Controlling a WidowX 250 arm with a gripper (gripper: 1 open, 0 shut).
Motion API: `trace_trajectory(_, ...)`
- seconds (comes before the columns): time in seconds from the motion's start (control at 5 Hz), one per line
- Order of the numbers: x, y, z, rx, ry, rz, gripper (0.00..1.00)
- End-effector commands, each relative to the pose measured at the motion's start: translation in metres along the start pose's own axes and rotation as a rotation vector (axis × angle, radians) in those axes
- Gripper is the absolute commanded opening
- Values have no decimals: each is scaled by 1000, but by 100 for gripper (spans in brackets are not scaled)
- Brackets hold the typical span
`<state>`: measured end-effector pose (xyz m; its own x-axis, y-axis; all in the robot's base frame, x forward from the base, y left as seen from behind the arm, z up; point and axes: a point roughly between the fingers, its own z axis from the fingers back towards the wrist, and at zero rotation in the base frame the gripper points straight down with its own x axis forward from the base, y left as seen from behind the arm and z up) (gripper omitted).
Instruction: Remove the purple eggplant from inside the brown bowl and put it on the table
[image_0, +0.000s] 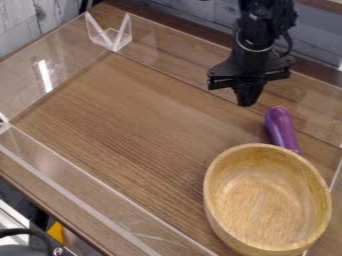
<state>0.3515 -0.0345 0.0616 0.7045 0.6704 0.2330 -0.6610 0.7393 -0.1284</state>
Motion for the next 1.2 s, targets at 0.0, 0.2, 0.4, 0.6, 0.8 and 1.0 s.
trace_trajectory(0.0, 16, -7, 11, -41, -45, 21, 0)
trace_trajectory(0.2, 20, -8, 7, -41, -48, 27, 0)
trace_trajectory(0.4, 23, -9, 3, -40, -51, 33, 0)
trace_trajectory(0.6, 26, -9, 0, -40, -54, 38, 0)
trace_trajectory(0.8, 27, -8, -3, -39, -57, 42, 0)
trace_trajectory(1.0, 27, -6, -5, -37, -60, 46, 0)
